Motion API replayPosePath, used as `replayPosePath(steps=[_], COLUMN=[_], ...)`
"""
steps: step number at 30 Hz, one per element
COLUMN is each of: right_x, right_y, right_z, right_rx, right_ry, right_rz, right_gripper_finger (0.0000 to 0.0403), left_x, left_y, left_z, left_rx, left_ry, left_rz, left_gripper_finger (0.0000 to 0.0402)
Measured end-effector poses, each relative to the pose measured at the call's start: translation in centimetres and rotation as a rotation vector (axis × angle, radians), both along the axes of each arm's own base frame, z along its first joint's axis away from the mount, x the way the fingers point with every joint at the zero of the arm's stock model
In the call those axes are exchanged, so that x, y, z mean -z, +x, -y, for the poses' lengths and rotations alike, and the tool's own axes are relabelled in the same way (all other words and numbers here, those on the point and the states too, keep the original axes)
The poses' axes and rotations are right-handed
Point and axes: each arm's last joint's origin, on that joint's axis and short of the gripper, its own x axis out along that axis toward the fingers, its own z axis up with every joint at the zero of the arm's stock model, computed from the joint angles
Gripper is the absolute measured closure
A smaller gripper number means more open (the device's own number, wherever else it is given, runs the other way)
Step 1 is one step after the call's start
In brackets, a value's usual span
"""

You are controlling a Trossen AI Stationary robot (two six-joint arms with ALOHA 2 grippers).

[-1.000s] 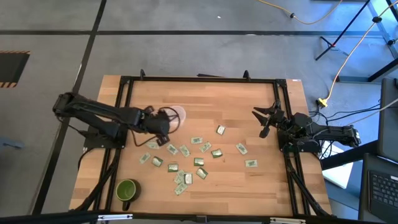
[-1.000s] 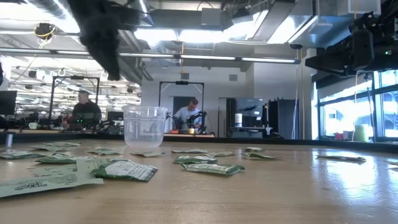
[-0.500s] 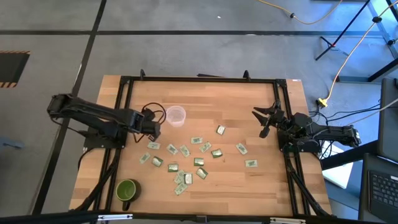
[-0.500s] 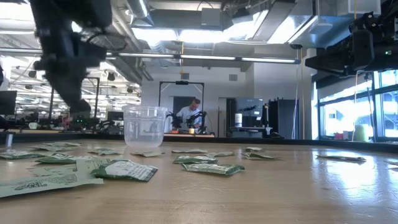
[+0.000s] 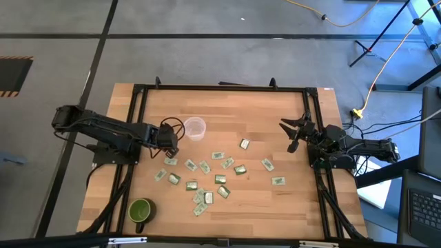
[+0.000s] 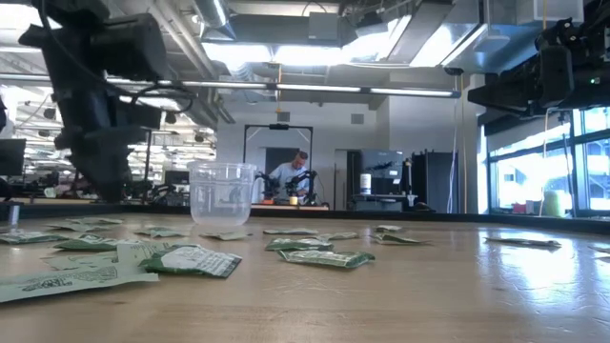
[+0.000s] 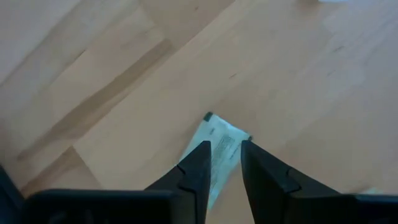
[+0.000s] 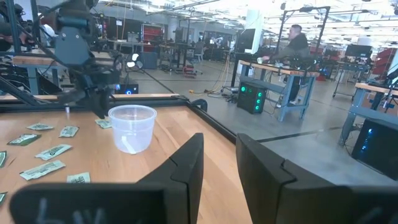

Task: Pick and place Stevia / Truvia into bins
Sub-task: Put the light green stevia packet into the transparent container

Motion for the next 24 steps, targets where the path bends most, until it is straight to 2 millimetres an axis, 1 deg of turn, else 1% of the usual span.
replayPosePath(steps=[7,10,14,18,21,24], right_x=[0.0,0.0,0.0,0.0,0.0,0.0], right_y=[0.0,0.0,0.0,0.0,0.0,0.0], right_z=[0.0,0.0,0.0,0.0,0.0,0.0], right_rx=[0.000,0.000,0.000,0.000,0.000,0.001], right_ry=[-0.001,-0.002,-0.003,-0.004,-0.004,-0.006], right_rz=[-0.001,-0.001,-0.001,-0.002,-0.002,-0.003], right_gripper_finger=[0.0304,0.0304,0.0304,0.0304,0.0304,0.0304], left_x=[1.3,1.7,1.7,1.7,1.9,2.3], left_y=[-0.1,-0.4,-0.4,-0.5,-0.4,-0.2], left_z=[-0.5,-0.7,-1.0,-1.1,-0.9,-0.9], left_rx=[0.010,-0.006,-0.019,0.002,0.040,0.053], left_ry=[0.001,-0.016,-0.016,-0.013,-0.054,-0.073], left_rz=[0.056,0.047,0.042,0.031,0.014,-0.009], left_gripper_finger=[0.0302,0.0303,0.0312,0.0329,0.0339,0.0340])
